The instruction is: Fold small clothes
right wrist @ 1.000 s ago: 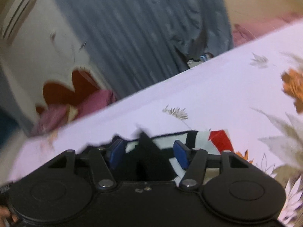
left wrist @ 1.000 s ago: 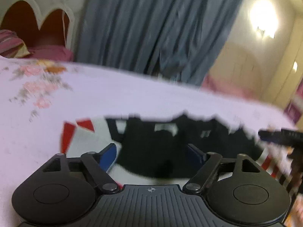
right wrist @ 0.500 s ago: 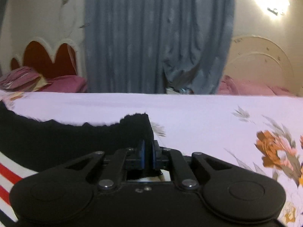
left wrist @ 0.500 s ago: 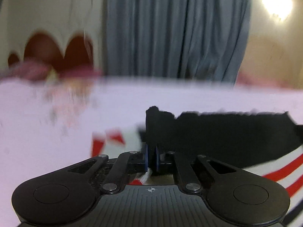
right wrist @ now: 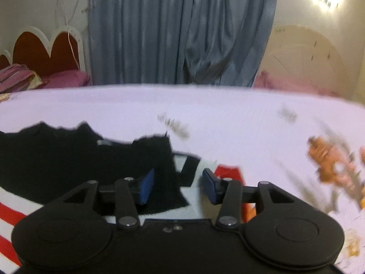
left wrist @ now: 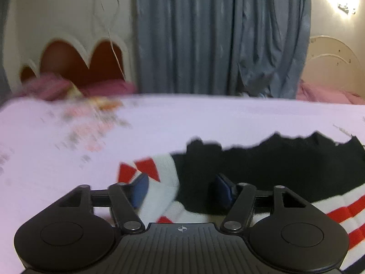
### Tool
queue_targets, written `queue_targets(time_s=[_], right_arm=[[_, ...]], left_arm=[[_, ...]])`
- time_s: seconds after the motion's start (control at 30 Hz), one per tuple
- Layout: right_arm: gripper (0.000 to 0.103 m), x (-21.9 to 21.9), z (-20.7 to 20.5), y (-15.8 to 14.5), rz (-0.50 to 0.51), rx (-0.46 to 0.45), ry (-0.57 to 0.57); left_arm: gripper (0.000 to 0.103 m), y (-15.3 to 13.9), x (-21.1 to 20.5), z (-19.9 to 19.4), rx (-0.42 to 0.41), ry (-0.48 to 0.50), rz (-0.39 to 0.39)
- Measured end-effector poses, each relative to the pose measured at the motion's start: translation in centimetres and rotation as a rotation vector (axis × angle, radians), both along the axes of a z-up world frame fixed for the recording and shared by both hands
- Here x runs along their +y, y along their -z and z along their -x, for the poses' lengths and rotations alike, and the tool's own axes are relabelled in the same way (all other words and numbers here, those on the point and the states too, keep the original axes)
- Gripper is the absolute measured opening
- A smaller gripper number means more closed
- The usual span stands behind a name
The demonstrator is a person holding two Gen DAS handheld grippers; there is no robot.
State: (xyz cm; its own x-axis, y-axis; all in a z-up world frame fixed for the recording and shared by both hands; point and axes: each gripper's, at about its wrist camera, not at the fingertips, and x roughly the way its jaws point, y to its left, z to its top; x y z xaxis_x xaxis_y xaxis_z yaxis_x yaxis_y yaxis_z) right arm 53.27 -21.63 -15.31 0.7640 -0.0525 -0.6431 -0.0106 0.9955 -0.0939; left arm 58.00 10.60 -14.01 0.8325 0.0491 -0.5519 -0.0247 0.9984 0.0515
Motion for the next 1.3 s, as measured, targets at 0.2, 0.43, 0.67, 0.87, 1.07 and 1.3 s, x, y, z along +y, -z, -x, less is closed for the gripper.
queue_targets(time_s=[0.2, 0.43, 0.67, 0.87, 1.07, 1.3], right_arm=[[0.044, 5.7, 1.0, -0.8, -0.129, 0.063, -0.221], [0.043, 6.0, 0.9, 0.3, -0.067, 0.128, -0.173], [0.044, 2.2, 1.0, -0.2, 0.021, 0.132, -0.069], [0.05, 6.3, 4.7, -2.5, -0.044, 0.078, -0.19], [0.051, 8.3, 6.2, -0.5, -0.022, 0.137, -0.217], [0.051, 7.9, 6.6, -1.3, -0.02, 0.177, -0.209]], left_arm=[[0.063, -0.8, -5.9, 1.3, 0.005, 0.179, 0.031], [0.068, 0.7, -5.9, 1.4, 0.096, 0.162, -0.027], [0.068, 0.3, -3.5, 2.0, 0.114, 0.105, -0.055], [0.069, -1.2, -7.5, 5.3, 0.079, 0.173, -0.025], [0.069, 0.3, -9.6, 6.3, 0.117, 0.166, -0.056], [0.069, -0.3, -9.4, 7.3, 0.122, 0.17, -0.084]])
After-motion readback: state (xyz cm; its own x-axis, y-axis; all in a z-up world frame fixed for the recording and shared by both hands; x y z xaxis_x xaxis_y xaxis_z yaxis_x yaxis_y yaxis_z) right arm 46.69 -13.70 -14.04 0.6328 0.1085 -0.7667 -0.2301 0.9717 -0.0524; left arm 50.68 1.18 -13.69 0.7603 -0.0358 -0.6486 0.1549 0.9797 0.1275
